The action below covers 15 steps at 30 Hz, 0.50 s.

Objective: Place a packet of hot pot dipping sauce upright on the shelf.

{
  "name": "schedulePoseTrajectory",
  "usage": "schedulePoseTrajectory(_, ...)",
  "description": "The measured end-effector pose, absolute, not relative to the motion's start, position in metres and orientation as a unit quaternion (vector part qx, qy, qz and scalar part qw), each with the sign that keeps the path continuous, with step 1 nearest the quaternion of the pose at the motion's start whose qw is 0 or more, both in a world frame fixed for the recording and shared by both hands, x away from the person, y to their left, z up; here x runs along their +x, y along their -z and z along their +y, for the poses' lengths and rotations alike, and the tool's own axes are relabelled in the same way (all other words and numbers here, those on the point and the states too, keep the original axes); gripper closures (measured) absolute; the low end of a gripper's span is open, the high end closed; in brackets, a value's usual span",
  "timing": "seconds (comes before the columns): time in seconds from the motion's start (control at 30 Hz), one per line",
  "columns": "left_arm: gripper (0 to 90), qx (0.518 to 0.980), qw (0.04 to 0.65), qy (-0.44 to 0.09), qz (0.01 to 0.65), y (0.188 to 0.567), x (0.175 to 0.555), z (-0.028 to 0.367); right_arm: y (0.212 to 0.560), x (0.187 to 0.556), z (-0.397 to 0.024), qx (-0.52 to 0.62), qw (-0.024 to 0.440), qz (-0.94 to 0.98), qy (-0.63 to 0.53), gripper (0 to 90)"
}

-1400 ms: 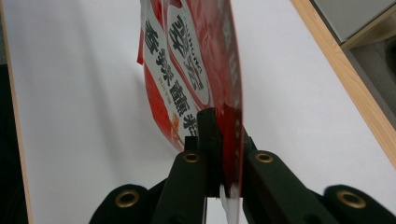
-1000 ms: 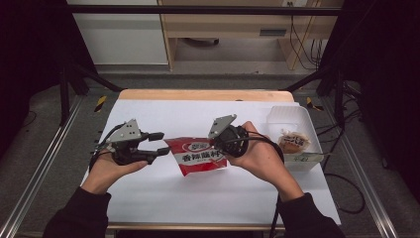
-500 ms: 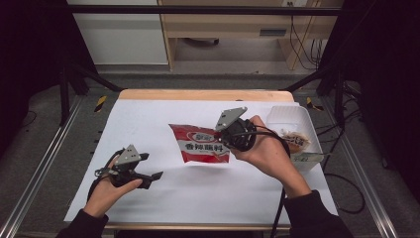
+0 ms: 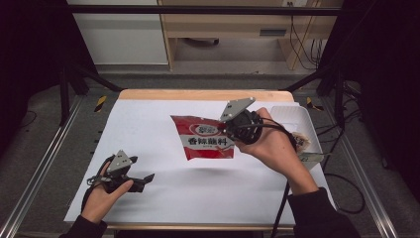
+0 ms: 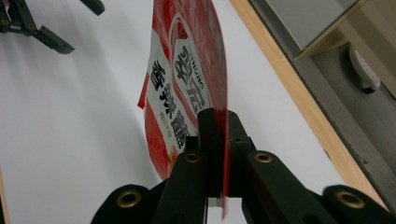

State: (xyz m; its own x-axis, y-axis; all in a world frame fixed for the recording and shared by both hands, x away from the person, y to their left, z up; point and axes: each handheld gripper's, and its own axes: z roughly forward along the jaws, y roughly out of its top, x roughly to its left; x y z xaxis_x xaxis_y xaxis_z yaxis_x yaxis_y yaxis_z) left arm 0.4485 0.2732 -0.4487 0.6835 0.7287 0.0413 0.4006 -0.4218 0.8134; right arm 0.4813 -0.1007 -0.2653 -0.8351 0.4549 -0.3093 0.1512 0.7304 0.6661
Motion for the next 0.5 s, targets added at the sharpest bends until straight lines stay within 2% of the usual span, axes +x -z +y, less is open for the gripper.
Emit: schedulePoseTrajectory(0.5, 8.5, 0.815, 0.407, -0.216, 0.353, 0.451, 0.445, 0.281, 0.222, 0.526, -0.151, 0.246, 0.261, 0.869, -0.342, 89.9)
